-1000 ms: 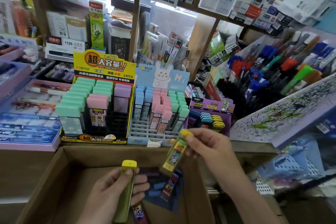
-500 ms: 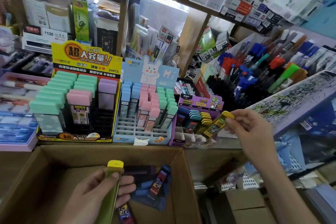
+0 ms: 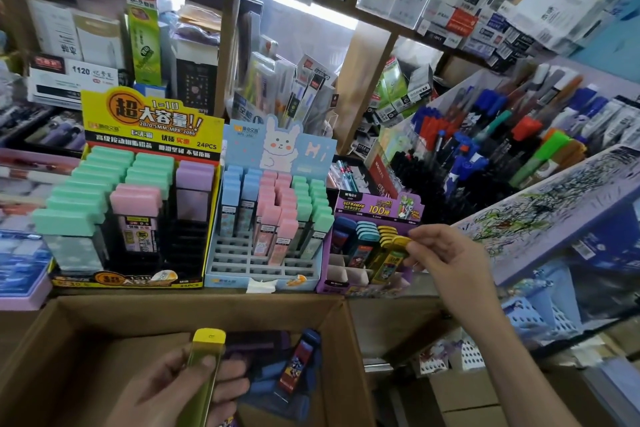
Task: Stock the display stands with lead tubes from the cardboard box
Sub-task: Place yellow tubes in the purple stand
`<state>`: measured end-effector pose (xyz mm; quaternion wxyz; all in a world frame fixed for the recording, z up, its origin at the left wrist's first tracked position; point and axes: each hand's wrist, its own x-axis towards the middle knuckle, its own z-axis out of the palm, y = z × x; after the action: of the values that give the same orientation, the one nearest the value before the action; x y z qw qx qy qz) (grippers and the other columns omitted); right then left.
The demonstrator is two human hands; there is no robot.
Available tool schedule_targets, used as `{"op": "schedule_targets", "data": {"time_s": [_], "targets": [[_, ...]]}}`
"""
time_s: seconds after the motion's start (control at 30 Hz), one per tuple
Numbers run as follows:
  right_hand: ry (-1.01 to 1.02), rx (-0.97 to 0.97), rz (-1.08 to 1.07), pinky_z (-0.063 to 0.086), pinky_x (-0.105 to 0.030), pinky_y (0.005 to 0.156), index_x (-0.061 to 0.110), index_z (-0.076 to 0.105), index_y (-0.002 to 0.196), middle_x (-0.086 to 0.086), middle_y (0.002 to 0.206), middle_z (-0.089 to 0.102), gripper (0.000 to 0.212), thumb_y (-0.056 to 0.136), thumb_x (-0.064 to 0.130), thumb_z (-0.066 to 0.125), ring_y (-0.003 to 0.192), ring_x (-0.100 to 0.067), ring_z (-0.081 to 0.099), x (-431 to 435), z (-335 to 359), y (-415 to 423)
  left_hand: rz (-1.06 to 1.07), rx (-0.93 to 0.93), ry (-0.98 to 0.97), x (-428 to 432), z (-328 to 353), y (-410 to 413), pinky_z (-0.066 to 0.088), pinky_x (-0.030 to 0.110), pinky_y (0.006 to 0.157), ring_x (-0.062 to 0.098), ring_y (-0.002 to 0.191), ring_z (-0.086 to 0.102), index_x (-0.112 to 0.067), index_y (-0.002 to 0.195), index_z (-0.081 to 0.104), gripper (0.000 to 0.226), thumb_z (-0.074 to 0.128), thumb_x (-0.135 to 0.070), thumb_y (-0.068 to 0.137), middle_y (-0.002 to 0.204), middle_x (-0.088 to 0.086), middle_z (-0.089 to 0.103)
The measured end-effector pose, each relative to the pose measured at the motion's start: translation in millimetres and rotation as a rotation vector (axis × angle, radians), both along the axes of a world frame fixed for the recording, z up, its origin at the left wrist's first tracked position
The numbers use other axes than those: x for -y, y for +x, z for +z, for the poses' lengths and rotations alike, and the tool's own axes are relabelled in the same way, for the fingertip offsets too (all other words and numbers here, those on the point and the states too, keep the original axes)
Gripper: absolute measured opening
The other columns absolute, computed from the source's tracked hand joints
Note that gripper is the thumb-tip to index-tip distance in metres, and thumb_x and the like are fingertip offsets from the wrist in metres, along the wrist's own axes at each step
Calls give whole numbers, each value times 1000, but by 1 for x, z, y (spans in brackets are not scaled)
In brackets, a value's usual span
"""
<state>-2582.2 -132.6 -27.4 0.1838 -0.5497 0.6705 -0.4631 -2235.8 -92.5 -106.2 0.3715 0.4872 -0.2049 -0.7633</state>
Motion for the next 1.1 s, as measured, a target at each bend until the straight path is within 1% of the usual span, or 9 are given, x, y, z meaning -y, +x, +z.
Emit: {"op": "schedule_targets", "data": {"time_s": [0.2,0.4,0.53,0.6,0.67,0.8,0.87,1.0,1.1], "targets": [[103,61,-56,59,-23,57,6,69,97,-5,74,76,11,90,-1,72,62,-19,73,3,-7,0,1,46,-14,0,2,-4,53,55,81,53,76,72,15,101,65,15,58,6,92,89,37,72],[135,77,-94,56,-20,52,7,68,96,-5,72,77,12,88,4,76,56,-14,71,6,-8,5,3,102,-62,4,0,-2,54,47,72,48,72,74,11,97,70,13,59,7,92,87,33,73],[112,111,-86,58,-20,56,6,68,99,-6,79,78,18,85,4,79,66,-18,76,2,-8,8,38,153,-119,5,-4,-2,54,47,76,47,71,74,9,89,74,13,61,9,89,84,33,73],[99,107,-92,61,-23,60,7,69,98,-5,82,78,20,82,2,80,72,-20,77,0,-10,9,51,179,-143,5,-8,-2,55,47,77,45,67,73,2,79,79,19,63,8,89,82,32,72],[96,81,-107,63,-26,65,9,69,96,-3,82,78,21,80,1,81,74,-19,77,-3,-13,9,59,181,-160,4,-9,-2,57,45,78,42,65,72,-4,77,80,20,65,5,88,81,31,72],[84,-15,-154,59,-15,64,15,70,92,8,82,76,23,78,4,84,72,-8,73,-11,-20,13,74,200,-177,4,-11,-4,55,40,79,43,73,74,-10,78,81,19,69,1,88,85,27,75],[59,-5,-183,60,-20,63,15,71,90,6,80,75,21,78,2,83,70,-11,73,-16,-23,17,75,213,-165,5,-10,-4,55,39,78,41,75,75,-11,75,81,20,71,2,87,85,22,77],[51,38,-187,61,-36,64,21,72,85,-1,76,74,18,81,7,82,71,-18,71,-26,-26,35,17,197,-115,7,-4,-1,55,48,91,45,82,74,-9,74,82,20,72,5,85,87,23,77],[97,76,-98,55,-24,54,21,74,85,-3,71,74,11,86,11,79,60,-16,68,-30,-26,58,-31,171,-159,5,-2,2,57,43,81,42,78,75,2,85,80,11,71,9,84,87,27,75]]}}
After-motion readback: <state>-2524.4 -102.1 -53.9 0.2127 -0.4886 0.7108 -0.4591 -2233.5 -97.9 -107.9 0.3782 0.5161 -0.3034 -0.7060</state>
